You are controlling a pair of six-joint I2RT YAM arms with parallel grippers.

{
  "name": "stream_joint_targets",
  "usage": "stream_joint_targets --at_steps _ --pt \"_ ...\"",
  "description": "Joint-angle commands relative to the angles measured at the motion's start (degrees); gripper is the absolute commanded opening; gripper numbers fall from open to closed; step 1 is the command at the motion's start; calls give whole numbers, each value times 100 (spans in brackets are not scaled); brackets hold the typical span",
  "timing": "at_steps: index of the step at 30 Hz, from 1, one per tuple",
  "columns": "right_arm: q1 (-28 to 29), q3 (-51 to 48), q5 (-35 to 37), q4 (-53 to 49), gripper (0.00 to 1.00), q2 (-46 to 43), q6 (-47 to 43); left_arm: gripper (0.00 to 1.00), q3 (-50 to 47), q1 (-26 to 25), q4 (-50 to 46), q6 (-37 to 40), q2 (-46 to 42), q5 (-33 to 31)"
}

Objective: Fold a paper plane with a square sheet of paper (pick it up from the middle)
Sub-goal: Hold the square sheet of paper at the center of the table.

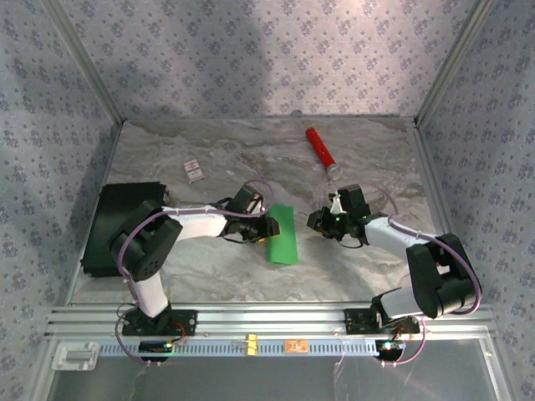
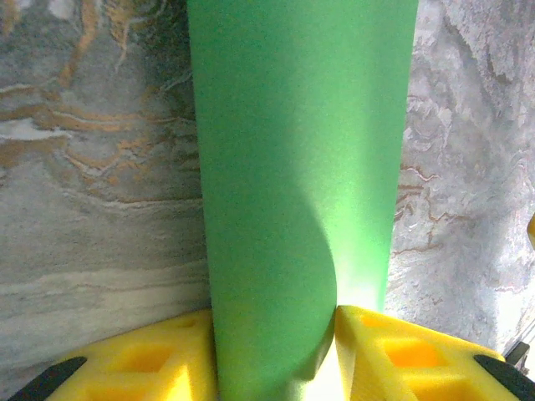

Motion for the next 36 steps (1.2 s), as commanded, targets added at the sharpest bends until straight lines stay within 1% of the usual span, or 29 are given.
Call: stream_joint_targets --at_steps 1,8,10,19,20,23,26,36 --pt "40 -62 99 -41 25 -76 19 40 -76 100 -689 105 115 -384" --pt "70 -58 100 -65 25 -60 14 39 -168 102 -605 -21 99 -477" --pt "78 -55 100 -57 25 -60 12 37 -169 102 -618 -32 95 -532" --pt "116 -33 95 -59 25 -35 11 38 -169 98 -764 -52 112 -710" --pt "122 -35 99 -61 25 -34 10 38 -168 98 -819 -110 109 -804" --pt "145 -27 100 -63 26 -28 6 39 -246 100 -695 -138 88 -806" --pt "155 -23 101 -53 26 -24 7 39 -127 99 -965 -41 134 -887" --pt "178 -27 129 -56 26 1 14 42 -4 81 -1281 58 134 -1143"
